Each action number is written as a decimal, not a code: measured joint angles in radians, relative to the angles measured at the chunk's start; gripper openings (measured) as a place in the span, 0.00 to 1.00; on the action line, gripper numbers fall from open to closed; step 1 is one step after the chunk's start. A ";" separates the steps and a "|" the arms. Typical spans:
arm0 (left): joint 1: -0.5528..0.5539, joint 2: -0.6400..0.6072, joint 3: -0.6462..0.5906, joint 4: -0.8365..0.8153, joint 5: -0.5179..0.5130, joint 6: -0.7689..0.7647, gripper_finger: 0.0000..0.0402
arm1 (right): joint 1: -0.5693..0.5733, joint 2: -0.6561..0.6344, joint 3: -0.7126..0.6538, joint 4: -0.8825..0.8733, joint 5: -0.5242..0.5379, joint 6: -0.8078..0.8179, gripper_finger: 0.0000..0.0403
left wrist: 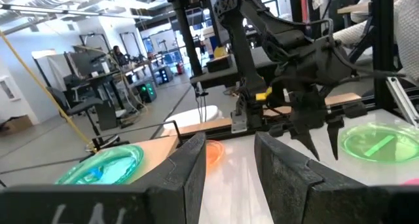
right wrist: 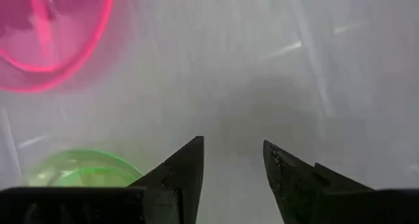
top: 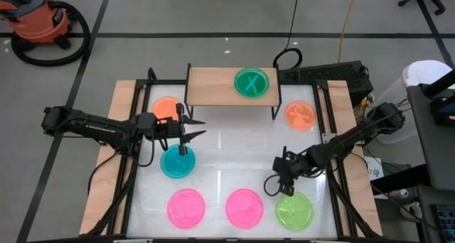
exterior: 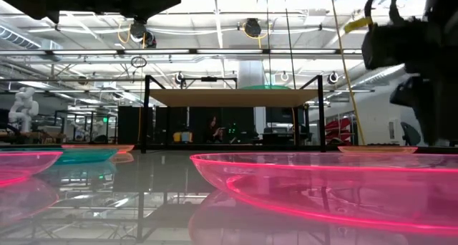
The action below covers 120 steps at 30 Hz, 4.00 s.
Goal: Place and stack plates onto a shelf
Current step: Stack the green transparent plate on the blue transparent plate on the shelf
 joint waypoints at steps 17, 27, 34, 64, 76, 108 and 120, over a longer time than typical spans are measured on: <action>0.000 0.000 0.001 -0.006 0.002 -0.002 0.34 | -0.014 0.030 0.001 -0.250 -0.022 -0.426 0.35; 0.000 0.000 0.001 -0.006 0.002 -0.017 0.34 | 0.019 0.029 0.236 -0.371 -0.084 -0.364 0.35; -0.001 0.000 0.001 -0.015 0.002 -0.025 0.34 | 0.107 0.083 0.279 -0.356 -0.064 -0.261 0.35; -0.001 0.000 0.001 -0.028 0.002 -0.024 0.34 | 0.170 0.233 0.179 -0.164 -0.089 -0.210 0.30; 0.000 0.000 0.001 -0.028 0.002 -0.022 0.34 | 0.165 0.152 0.177 -0.213 -0.089 -0.245 0.02; 0.000 0.000 0.001 -0.010 0.002 -0.041 0.34 | -0.657 -0.372 0.178 0.404 0.445 -0.439 0.00; 0.000 0.000 0.001 -0.003 0.001 -0.046 0.34 | -1.115 -0.162 0.177 0.471 0.064 -0.273 0.00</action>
